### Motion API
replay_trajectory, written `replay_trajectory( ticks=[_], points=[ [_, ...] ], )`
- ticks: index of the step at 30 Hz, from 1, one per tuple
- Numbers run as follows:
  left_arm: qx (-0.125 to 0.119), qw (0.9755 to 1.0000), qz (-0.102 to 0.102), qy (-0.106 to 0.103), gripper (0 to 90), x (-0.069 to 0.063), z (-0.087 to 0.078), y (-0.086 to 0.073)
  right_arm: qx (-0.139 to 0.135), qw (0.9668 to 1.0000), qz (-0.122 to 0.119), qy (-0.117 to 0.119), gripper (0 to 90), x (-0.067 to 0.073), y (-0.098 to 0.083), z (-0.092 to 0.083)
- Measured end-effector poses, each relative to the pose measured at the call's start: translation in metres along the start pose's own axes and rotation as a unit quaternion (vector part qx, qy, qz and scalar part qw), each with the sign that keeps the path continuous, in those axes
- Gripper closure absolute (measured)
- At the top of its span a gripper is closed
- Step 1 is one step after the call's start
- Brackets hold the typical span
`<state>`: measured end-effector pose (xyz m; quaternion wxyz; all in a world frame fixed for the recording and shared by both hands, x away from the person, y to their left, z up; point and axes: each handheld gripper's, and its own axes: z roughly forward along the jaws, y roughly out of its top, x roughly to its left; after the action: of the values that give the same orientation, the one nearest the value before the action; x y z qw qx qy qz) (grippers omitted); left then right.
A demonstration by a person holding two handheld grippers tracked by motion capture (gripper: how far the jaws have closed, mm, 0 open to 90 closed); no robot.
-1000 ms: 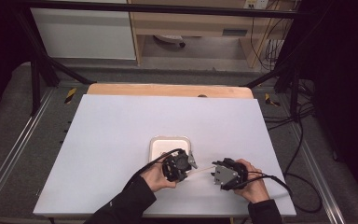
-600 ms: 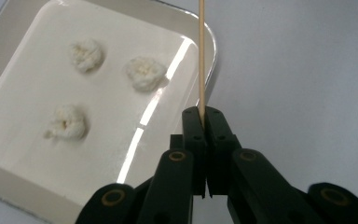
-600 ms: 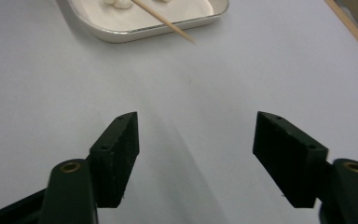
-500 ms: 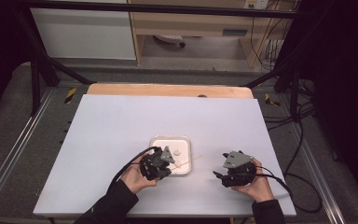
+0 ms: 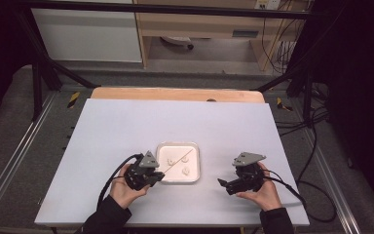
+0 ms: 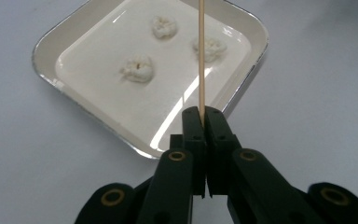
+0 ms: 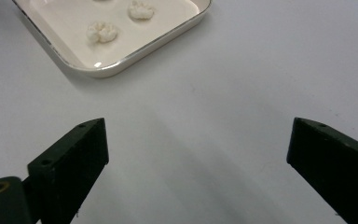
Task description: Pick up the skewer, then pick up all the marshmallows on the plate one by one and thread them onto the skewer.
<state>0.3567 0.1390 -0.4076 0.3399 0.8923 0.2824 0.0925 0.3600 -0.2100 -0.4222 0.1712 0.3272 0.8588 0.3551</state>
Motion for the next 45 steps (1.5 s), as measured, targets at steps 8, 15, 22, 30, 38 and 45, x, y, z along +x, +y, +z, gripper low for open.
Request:
replay_trajectory(
  ticks=[8,15,22,30,38,45],
  points=[
    [-0.036,0.9989,-0.026,0.017,88.3,0.006,-0.01,-0.015,-0.005,0.9999,0.014,0.002,1.5,0.006,0.014,0.006],
    [-0.052,0.9978,-0.033,0.025,88.3,0.009,-0.015,-0.025,-0.019,0.9994,0.028,0.006,1.5,0.01,0.029,0.015],
    [-0.061,0.997,-0.041,0.024,88.3,0.01,-0.015,-0.029,-0.027,0.9989,0.039,0.003,1.2,0.015,0.04,0.025],
    [-0.067,0.9964,-0.046,0.023,88.3,0.011,-0.017,-0.033,-0.028,0.9985,0.047,-0.002,1.1,0.017,0.053,0.037],
    [-0.071,0.996,-0.051,0.021,88.2,0.012,-0.017,-0.034,-0.026,0.9985,0.048,0.003,1.7,0.019,0.066,0.052],
    [-0.073,0.9957,-0.052,0.022,88.3,0.012,-0.017,-0.034,-0.032,0.9985,0.044,0.011,8.2,0.024,0.08,0.07]
  ],
)
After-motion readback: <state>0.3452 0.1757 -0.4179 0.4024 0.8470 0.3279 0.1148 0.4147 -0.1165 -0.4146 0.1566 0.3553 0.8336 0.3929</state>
